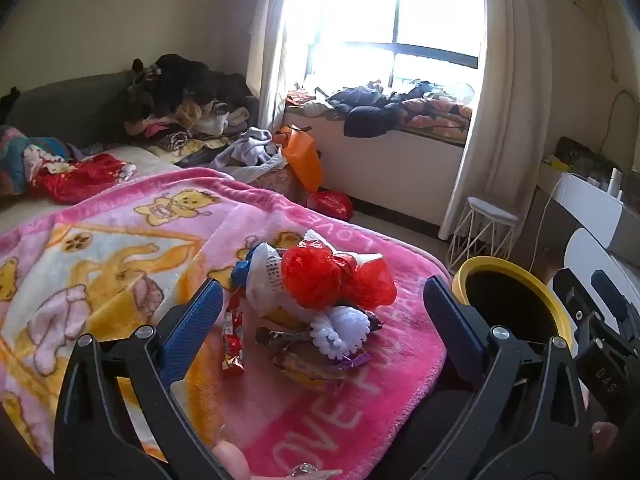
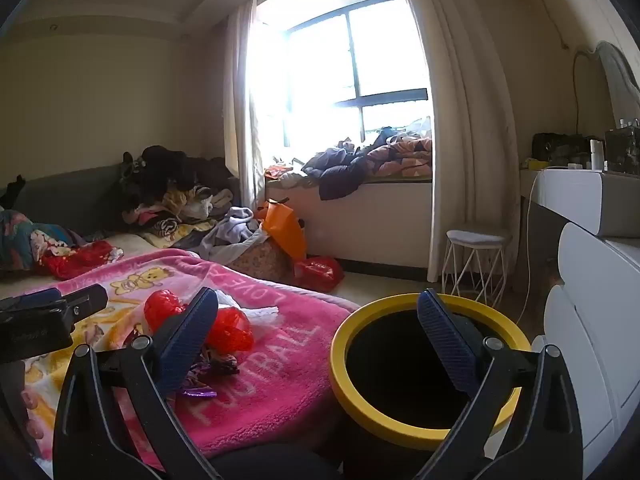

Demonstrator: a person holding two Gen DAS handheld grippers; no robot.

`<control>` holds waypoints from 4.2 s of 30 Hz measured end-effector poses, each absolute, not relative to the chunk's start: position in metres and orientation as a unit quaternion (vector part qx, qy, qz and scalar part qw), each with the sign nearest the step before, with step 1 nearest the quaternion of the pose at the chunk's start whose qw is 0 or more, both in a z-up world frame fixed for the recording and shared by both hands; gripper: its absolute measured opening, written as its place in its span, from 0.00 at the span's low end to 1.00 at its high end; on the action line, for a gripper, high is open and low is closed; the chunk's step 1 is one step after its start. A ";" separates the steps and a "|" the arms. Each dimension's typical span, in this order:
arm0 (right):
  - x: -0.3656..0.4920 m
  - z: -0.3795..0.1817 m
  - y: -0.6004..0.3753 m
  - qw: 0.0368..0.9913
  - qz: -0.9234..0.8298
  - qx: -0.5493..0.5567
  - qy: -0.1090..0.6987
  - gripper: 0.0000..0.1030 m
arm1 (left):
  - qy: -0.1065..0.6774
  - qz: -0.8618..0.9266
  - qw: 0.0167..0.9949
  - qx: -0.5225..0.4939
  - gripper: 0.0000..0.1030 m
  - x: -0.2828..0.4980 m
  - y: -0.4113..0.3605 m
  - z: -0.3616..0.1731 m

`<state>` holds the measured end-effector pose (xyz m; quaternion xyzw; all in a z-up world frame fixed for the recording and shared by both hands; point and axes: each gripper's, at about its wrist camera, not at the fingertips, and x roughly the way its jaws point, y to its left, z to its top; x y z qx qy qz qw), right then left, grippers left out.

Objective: Collect trash
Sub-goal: 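Move both tools toward the trash pile on the pink blanket, then grasp the red plastic bag with the right tool while the left tool grasps a red candy wrapper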

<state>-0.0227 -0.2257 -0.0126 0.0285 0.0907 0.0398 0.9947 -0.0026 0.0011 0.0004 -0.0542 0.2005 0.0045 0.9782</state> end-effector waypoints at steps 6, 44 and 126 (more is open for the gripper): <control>-0.025 -0.010 -0.225 0.995 0.040 0.022 0.084 0.94 | 0.205 0.003 0.977 -0.054 0.90 -0.004 -0.002 0.004; -0.031 -0.009 -0.231 0.996 0.039 0.025 0.082 0.94 | 0.204 -0.005 0.978 -0.048 0.90 -0.006 -0.010 0.006; 0.133 -0.019 -0.057 0.891 0.321 -0.092 0.308 0.24 | 0.370 0.020 0.915 -0.163 0.67 0.089 0.112 -0.073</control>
